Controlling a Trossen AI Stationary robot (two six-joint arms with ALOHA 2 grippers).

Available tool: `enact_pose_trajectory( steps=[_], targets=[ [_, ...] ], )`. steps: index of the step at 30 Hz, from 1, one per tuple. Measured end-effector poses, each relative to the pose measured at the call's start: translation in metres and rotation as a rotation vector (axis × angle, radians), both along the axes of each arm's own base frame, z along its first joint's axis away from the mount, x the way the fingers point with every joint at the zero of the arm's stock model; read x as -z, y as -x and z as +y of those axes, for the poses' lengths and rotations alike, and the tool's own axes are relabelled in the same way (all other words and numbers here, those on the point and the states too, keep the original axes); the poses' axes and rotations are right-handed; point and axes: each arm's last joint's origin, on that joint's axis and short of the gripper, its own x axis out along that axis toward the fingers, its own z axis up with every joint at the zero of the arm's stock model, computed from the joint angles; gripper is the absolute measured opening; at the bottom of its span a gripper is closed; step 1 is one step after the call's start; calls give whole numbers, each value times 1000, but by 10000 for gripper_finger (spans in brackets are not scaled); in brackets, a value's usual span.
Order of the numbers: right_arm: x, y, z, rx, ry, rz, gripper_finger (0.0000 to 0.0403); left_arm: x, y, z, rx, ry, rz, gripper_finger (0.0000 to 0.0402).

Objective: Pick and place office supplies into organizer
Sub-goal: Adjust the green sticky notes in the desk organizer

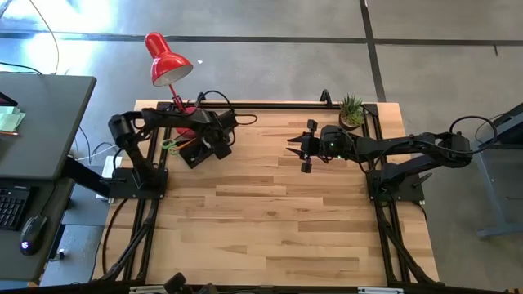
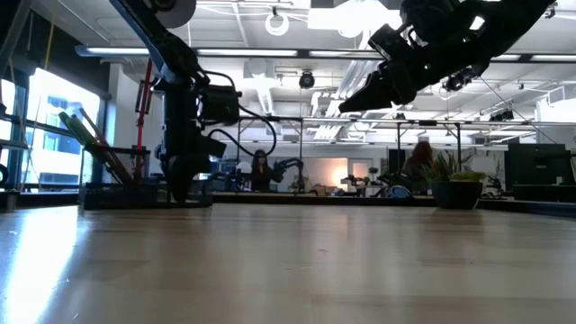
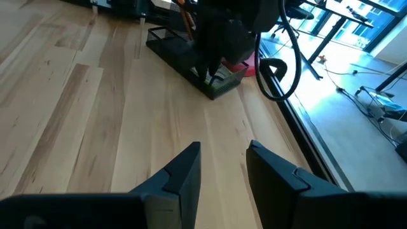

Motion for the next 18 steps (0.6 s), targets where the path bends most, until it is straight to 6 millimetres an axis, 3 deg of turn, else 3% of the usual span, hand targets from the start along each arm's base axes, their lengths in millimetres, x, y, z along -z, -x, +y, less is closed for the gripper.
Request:
enact_pose_trajectory(
  steps=[18],
  targets=[
    [1,0,0,1,-5,6,117,11,-6,5,19,-9,-3,100]
  ],
)
